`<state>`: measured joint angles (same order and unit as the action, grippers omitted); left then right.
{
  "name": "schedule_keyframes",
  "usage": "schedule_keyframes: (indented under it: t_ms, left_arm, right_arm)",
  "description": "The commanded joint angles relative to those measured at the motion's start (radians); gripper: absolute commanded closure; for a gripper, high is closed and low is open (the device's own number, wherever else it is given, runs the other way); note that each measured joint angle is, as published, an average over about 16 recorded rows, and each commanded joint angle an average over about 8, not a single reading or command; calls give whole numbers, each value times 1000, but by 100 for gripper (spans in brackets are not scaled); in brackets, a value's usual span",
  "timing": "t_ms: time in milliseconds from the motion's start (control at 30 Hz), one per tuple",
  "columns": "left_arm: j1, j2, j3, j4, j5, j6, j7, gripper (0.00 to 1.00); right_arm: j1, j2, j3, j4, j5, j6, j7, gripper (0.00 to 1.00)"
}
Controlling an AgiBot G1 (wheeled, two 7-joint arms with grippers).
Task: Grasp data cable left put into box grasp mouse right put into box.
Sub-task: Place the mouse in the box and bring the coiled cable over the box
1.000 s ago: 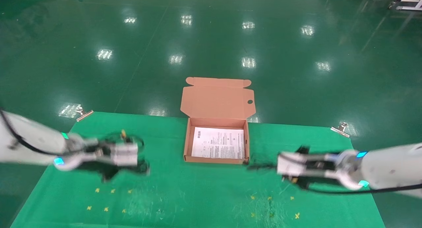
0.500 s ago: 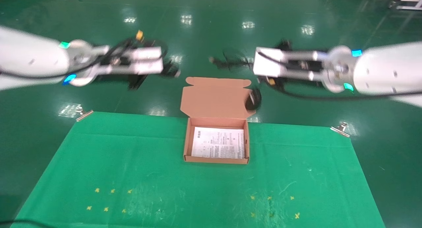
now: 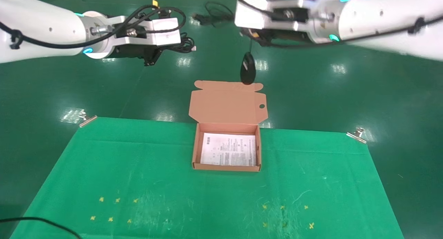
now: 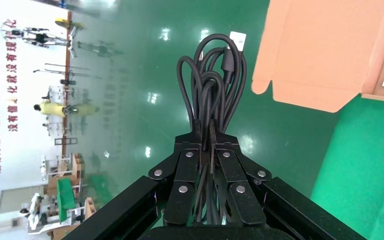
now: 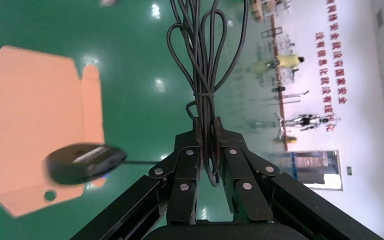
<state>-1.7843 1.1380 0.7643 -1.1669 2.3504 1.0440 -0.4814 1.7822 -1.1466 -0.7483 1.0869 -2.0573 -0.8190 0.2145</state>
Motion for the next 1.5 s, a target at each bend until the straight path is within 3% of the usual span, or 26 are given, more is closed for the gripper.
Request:
schedule_keyframes:
  t_ms: [33, 500, 933, 1233, 1500]
  left_arm:
    - [-1, 0, 1, 4, 4, -4, 3, 100]
    - [95, -59, 50, -87, 167, 100, -108, 100]
    - [116, -67, 68, -87, 241, 156, -166, 100]
    - [117, -67, 68, -90, 242, 158, -168, 100]
    - [117, -68, 68, -90, 243, 159, -168, 100]
  right_arm:
    - [3, -7, 2, -6, 7, 5, -4, 100]
    - [-136, -44, -33, -51, 38, 20, -4, 100]
    - [-224, -173, -27, -277, 167, 110, -123, 100]
    - [-269, -203, -22, -486, 276, 166, -194, 100]
    - [-275, -205, -39, -568, 314, 173, -229, 3]
